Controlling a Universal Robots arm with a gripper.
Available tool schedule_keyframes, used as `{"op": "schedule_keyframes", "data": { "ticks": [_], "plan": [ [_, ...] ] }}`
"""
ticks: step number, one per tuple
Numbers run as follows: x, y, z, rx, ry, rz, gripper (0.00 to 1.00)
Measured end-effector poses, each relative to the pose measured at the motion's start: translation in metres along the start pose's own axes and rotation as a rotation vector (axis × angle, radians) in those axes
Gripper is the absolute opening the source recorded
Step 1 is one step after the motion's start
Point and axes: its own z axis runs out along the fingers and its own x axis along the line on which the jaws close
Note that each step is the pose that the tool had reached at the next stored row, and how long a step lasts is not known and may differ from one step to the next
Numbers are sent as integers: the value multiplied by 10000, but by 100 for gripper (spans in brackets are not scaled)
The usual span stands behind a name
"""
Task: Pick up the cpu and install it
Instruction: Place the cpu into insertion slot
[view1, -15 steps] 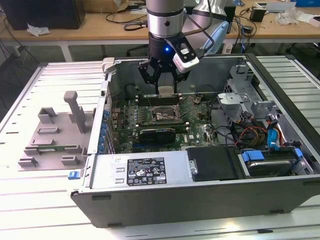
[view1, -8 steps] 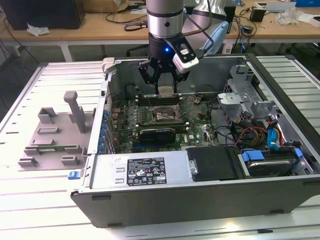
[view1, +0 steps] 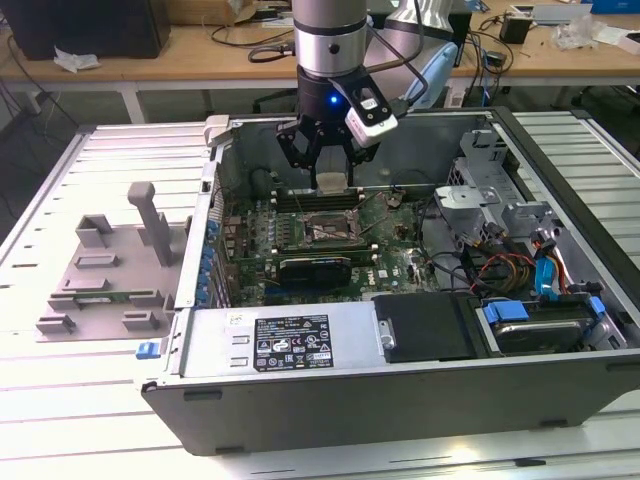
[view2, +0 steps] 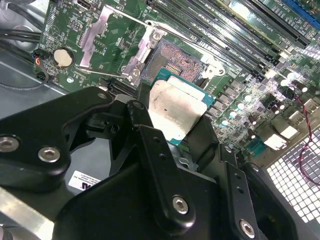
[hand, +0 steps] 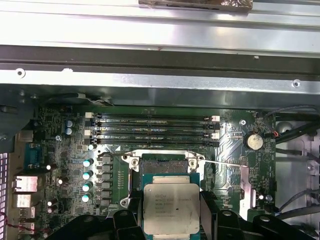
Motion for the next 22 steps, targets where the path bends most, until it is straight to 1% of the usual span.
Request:
{"op": "schedule_keyframes", "data": {
  "ticks": [6, 7, 10, 12, 14, 16, 18, 20, 22],
  "plan": [
    [0, 0, 1, 0, 0, 0, 54],
    [0, 0, 2, 3, -5, 95, 54],
    [0, 0, 3, 25, -31, 659, 54],
    [0, 0, 5, 51, -61, 1324, 54],
    [0, 0, 6, 62, -76, 1627, 54],
    [0, 0, 7, 88, -106, 2295, 54],
    [0, 0, 8, 102, -122, 2647, 54],
    [0, 0, 8, 125, -149, 3222, 54],
    [0, 0, 9, 136, -163, 3527, 54]
  ]
}}
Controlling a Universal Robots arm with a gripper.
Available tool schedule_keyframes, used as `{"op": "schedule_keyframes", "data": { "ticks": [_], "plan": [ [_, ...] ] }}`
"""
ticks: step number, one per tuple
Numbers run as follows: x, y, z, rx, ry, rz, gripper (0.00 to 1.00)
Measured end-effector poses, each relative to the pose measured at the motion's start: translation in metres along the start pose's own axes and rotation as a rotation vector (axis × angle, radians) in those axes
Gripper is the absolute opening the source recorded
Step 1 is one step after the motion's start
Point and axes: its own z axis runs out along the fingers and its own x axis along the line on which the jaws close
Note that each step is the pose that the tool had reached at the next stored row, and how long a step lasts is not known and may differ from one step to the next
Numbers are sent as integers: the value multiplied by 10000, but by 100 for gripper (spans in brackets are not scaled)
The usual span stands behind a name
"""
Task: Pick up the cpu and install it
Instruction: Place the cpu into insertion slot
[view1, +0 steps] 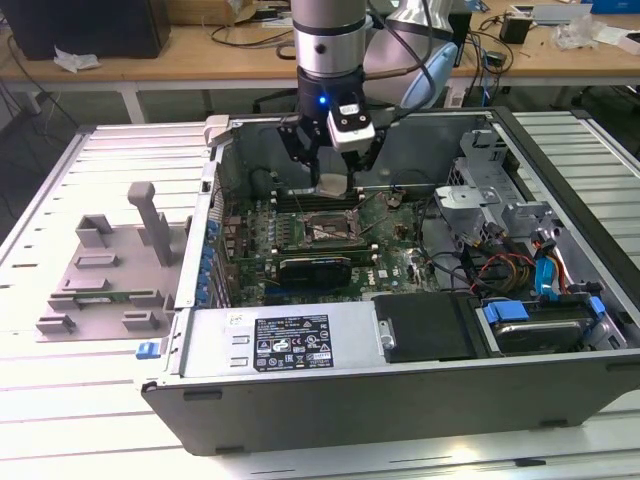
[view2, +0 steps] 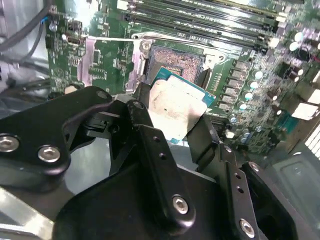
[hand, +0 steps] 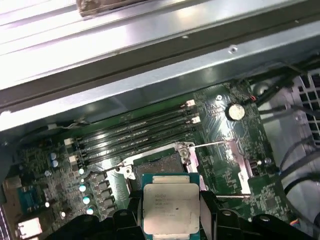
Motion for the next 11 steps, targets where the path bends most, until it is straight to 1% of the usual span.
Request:
{"op": "schedule_keyframes", "data": {
  "ticks": [3, 4, 6, 7, 8, 10, 11],
  "plan": [
    [0, 0, 1, 37, -44, 952, 54],
    [0, 0, 1, 58, -70, 1514, 54],
    [0, 0, 2, 78, -93, 2020, 54],
    [0, 0, 2, 84, -101, 2185, 54],
    [0, 0, 3, 99, -119, 2580, 54],
    [0, 0, 3, 112, -133, 2902, 54],
    [0, 0, 4, 126, -151, 3266, 54]
  ]
}}
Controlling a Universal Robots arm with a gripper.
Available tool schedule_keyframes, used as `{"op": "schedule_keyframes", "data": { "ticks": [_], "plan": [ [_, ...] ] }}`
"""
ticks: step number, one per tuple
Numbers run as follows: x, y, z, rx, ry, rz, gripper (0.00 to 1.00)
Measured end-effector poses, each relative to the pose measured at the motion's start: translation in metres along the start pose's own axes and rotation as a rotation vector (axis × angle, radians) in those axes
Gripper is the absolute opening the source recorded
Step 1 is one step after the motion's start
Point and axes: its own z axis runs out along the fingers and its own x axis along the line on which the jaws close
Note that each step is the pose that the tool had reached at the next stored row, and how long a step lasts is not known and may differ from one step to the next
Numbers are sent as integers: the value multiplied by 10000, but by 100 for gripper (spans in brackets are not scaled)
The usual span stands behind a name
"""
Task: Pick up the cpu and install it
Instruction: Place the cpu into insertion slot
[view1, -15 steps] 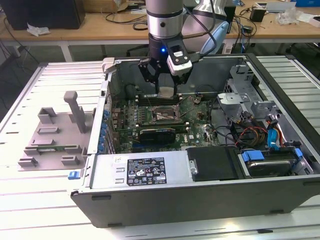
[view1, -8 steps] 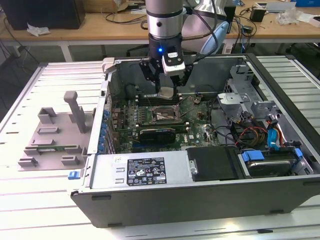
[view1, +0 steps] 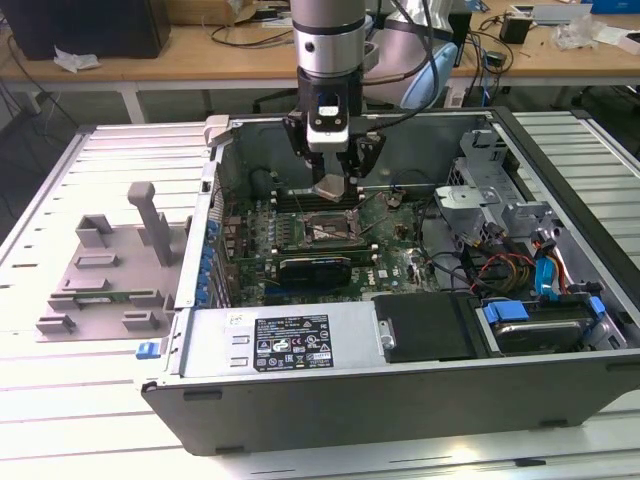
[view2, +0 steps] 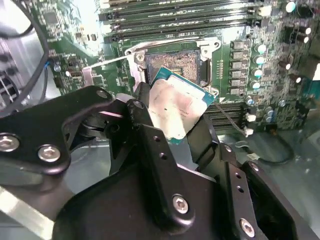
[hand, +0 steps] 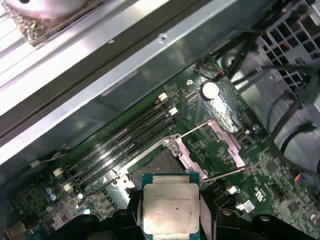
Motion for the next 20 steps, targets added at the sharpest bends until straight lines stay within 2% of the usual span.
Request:
{"op": "schedule_keyframes", "data": {
  "ticks": [3, 8, 11, 13, 14, 17, 20],
  "plan": [
    [0, 0, 2, 36, -43, 941, 54],
    [0, 0, 4, 78, -93, 2031, 54],
    [0, 0, 5, 114, -135, 2950, 54],
    [0, 0, 6, 131, -156, 3390, 54],
    [0, 0, 7, 147, -175, 3805, 54],
    [1, 0, 9, 173, -207, 4490, 54],
    [0, -1, 10, 193, -229, 4980, 54]
  ]
}}
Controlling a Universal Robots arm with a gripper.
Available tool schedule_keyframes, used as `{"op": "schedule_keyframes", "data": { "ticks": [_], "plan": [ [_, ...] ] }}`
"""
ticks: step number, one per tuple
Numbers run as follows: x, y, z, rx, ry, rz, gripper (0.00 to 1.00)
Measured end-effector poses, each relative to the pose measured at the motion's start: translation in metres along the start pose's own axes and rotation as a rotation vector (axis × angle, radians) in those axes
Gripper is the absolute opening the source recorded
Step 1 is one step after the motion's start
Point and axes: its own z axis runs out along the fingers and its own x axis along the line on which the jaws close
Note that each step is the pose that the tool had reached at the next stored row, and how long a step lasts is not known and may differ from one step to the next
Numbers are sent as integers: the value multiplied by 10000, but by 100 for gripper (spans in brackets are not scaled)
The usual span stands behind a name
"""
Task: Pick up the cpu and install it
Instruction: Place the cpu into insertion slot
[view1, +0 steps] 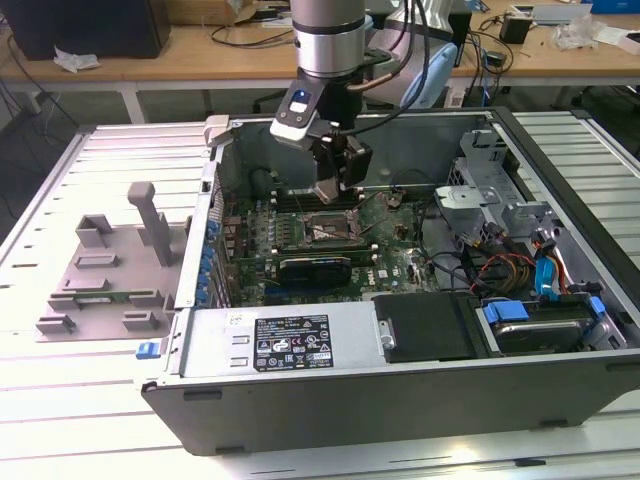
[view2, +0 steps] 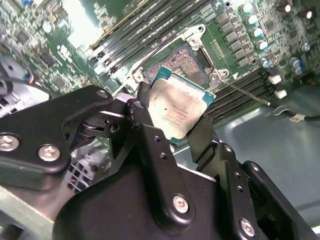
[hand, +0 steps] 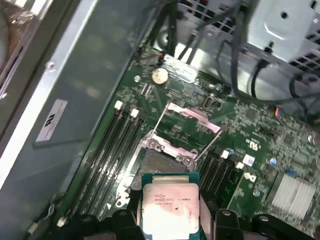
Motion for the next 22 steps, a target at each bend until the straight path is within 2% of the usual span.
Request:
{"op": "schedule_keyframes", "data": {
  "ticks": [1, 6, 7, 11, 12, 15, 22],
  "plan": [
    [0, 0, 0, 7, -8, 172, 54],
    [0, 0, 5, 67, -80, 1724, 54],
    [0, 0, 6, 73, -87, 1889, 54],
    [0, -1, 11, 127, -152, 3289, 54],
    [1, -1, 12, 135, -161, 3482, 54],
    [2, -2, 47, 139, -177, 3804, 54],
    [7, -9, 180, 88, -189, 3807, 54]
  ]
}}
